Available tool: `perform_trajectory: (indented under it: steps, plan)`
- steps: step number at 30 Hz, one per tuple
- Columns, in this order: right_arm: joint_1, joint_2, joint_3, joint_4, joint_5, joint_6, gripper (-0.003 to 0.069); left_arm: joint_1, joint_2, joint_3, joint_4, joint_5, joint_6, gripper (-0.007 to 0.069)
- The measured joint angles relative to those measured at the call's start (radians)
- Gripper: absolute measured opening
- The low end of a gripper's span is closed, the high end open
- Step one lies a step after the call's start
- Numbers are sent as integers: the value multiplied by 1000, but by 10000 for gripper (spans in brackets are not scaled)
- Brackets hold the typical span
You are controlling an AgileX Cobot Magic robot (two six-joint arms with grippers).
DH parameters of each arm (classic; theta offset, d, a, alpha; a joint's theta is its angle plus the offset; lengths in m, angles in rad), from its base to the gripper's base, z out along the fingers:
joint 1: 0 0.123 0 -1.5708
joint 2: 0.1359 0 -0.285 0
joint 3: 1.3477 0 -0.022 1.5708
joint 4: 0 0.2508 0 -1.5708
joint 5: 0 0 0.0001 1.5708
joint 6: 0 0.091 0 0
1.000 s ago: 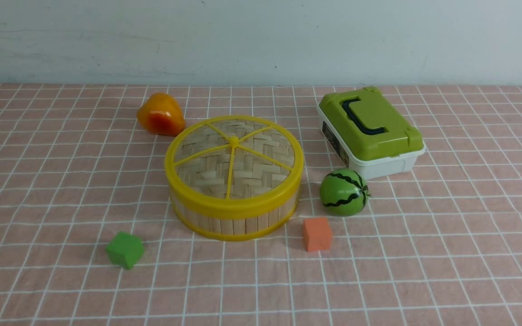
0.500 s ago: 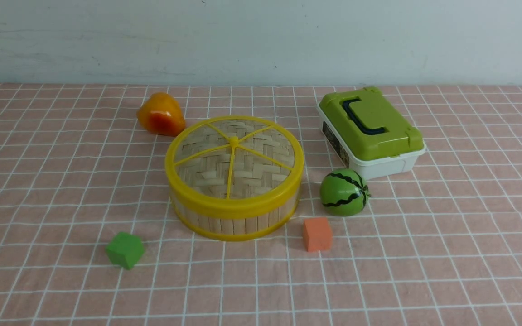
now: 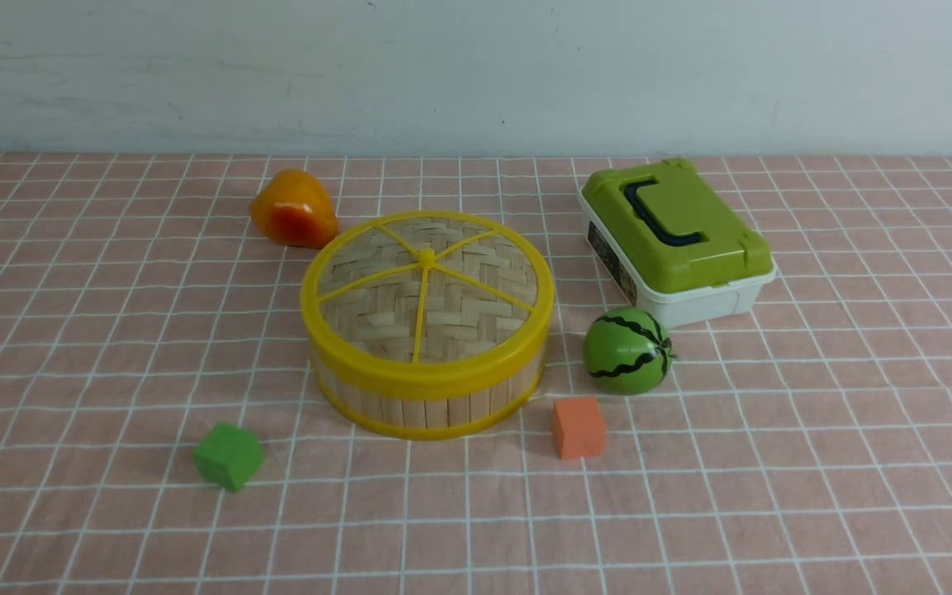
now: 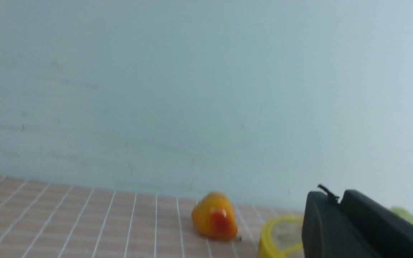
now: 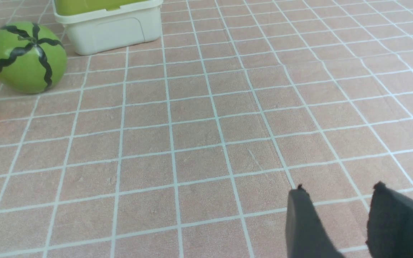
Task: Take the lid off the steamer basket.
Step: Use the left arm to lift the lid of the steamer
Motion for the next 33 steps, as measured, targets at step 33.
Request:
perform_trajectory:
  steps: [33]
  plan:
    - [0, 0, 0, 0, 0, 0, 241, -127, 1094, -961, -195, 1112, -48, -13]
